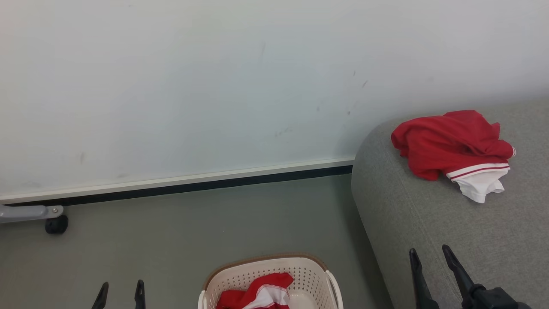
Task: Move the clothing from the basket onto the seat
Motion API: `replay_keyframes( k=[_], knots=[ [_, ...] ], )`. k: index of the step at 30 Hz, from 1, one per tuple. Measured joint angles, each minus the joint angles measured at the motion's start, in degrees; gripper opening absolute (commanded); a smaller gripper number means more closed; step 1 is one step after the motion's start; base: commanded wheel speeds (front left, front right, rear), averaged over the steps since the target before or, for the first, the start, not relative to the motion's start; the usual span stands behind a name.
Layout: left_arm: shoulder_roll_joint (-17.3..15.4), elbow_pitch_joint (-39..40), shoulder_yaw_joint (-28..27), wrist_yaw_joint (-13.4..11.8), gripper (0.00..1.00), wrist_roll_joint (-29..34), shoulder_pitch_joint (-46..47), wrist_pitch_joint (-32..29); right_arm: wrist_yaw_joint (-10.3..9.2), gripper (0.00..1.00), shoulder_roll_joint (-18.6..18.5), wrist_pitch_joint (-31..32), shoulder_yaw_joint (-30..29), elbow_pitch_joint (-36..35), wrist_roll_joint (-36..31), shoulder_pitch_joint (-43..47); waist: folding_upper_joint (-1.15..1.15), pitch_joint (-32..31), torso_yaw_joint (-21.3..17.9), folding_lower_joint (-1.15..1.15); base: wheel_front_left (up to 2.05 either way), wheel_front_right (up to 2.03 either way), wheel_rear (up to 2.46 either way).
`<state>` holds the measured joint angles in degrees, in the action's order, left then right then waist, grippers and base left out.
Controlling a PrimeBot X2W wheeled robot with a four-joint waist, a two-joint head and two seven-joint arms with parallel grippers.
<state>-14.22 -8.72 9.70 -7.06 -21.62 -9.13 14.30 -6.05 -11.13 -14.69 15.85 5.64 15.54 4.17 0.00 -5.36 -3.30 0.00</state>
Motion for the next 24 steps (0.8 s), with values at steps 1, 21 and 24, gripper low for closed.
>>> replay_keyframes(
  k=[1, 21, 24],
  knots=[
    [0.0, 0.1, -0.1, 0.0, 1.0, 0.0, -0.2, 0.0, 0.0, 1.0, 0.0, 0.0, 0.0, -0.1, 0.0, 0.0, 0.0, 0.0, 0.0, 0.0, 0.0, 0.0, 0.0],
    [0.8, 1.1, 3.2, 1.1, 1.0, 1.7, 2.1, 0.0, -0.08, 1.0, -1.2, 0.0, -2.3, -3.1, -0.5, -0.4, 0.0, 5.1, -0.8, 0.01, 0.0, 0.0, 0.0],
    [1.1, 0.8, 5.1, 1.9, 1.0, 2.6, 4.3, -0.2, -0.08, 1.0, -1.3, 0.0, -2.5, -3.7, -0.6, -1.8, 0.01, 6.8, -1.0, 0.01, 0.0, 0.0, 0.0]
  ],
)
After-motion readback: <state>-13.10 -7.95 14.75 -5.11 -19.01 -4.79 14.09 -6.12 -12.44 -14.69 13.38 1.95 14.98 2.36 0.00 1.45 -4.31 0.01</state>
